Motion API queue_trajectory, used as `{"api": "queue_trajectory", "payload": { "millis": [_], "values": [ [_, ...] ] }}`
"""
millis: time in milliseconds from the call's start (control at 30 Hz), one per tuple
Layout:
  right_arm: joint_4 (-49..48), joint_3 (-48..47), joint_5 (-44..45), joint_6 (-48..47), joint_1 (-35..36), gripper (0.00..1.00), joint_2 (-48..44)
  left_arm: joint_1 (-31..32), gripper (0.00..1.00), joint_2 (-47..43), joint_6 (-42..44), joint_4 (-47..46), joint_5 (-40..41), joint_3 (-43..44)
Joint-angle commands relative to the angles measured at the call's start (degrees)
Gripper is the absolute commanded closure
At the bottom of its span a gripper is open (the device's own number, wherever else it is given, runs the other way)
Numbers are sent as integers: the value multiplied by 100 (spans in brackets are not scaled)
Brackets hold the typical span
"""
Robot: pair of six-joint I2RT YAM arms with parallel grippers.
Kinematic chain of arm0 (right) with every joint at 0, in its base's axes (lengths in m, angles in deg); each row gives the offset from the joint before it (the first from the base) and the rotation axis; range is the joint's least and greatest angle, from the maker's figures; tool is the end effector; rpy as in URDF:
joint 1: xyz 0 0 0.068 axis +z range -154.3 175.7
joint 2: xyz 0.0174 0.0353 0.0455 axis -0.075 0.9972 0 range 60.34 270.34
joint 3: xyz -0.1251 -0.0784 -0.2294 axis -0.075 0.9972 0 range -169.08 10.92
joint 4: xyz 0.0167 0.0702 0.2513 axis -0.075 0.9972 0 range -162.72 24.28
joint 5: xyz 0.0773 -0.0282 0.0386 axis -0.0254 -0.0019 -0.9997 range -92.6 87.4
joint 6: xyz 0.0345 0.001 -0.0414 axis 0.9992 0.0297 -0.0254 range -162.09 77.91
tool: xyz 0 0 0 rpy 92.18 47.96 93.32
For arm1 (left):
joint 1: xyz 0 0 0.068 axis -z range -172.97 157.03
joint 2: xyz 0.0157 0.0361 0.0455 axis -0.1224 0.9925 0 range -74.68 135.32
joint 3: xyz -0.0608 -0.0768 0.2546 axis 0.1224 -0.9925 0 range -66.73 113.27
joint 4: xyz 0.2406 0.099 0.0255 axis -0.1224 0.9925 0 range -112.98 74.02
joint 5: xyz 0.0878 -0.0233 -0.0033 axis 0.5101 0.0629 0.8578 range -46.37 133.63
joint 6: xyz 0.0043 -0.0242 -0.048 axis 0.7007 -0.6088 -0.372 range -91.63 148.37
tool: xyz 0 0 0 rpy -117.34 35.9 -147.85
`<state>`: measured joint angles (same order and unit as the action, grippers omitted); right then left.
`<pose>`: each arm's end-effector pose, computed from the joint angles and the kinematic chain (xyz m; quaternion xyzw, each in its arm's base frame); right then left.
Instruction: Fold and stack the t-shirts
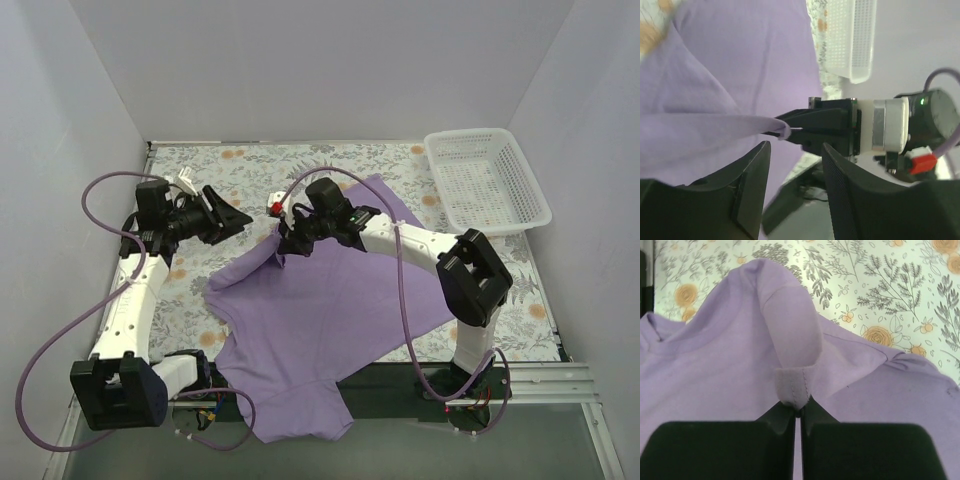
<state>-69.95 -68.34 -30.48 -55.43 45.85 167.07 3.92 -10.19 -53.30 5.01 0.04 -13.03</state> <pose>0.2641 0.3423 0.2534 -0.5448 0.6525 0.3508 0.3929 0.2370 -0.0116 0.3023 -0.4459 0.7266 -0.5133 0.0987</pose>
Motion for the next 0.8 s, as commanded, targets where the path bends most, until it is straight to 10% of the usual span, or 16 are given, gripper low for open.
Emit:
{"api": "queue_trajectory", "payload": {
  "millis": [0,400,767],
  "values": [
    [338,-45,-1437,-1132,-163,99,-268,91,54,-155,2465,830,332,493],
    [3659,-933,-3030,-5305,-199,99,102,1541,47,-516,5581,348,-298,-166],
    [4926,-985,-3197,-6760,-120,99,101,2394,53,-1253,7216,365,-272,-807]
  ]
}}
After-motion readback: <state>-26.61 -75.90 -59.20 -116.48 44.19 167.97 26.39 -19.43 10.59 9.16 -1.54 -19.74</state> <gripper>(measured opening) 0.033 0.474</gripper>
